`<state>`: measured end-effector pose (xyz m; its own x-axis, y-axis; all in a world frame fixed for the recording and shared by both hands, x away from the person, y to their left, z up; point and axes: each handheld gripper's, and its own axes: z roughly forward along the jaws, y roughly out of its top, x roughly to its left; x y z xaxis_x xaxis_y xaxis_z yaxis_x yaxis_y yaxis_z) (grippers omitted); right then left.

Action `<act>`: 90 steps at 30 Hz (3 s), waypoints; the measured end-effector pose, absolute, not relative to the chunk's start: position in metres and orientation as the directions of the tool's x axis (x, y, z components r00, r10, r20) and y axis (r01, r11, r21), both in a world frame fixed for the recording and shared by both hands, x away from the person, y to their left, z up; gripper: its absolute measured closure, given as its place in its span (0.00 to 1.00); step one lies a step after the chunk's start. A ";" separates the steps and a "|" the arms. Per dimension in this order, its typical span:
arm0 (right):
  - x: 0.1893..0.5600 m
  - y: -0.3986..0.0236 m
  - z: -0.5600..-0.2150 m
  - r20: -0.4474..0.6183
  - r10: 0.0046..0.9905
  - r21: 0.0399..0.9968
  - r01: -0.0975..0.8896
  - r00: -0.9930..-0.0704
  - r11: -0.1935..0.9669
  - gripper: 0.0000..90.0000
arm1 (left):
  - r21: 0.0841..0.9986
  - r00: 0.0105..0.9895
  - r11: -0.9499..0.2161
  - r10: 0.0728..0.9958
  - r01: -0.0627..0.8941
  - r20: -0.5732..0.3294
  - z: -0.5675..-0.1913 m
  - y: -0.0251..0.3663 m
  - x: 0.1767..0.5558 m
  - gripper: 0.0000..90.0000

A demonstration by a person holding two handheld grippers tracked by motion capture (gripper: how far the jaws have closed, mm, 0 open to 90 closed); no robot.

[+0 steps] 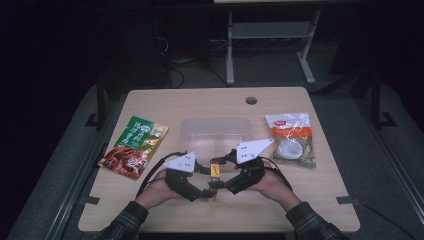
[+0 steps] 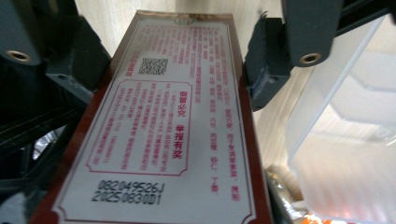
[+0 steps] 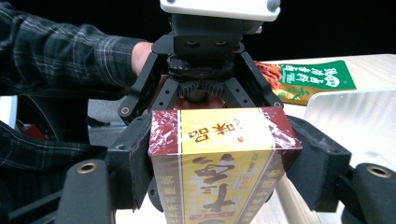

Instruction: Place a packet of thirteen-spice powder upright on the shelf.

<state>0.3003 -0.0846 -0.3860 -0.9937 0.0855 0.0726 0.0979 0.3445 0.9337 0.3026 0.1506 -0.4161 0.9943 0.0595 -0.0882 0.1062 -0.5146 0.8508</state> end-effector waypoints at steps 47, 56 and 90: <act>0.341 -0.106 -0.330 0.003 0.145 0.909 0.064 -0.989 0.413 0.34 | 0.705 0.953 -0.658 0.289 0.264 -0.086 -0.454 0.190 0.277 0.18; 0.357 -0.099 -0.328 -0.012 0.130 0.900 0.046 -0.991 0.433 0.34 | 0.708 0.954 -0.656 0.287 0.261 -0.085 -0.453 0.191 0.278 0.18; 0.424 -0.097 -0.332 -0.015 0.132 0.889 0.047 -0.991 0.455 0.34 | 0.707 0.953 -0.652 0.284 0.273 -0.106 -0.454 0.191 0.277 0.18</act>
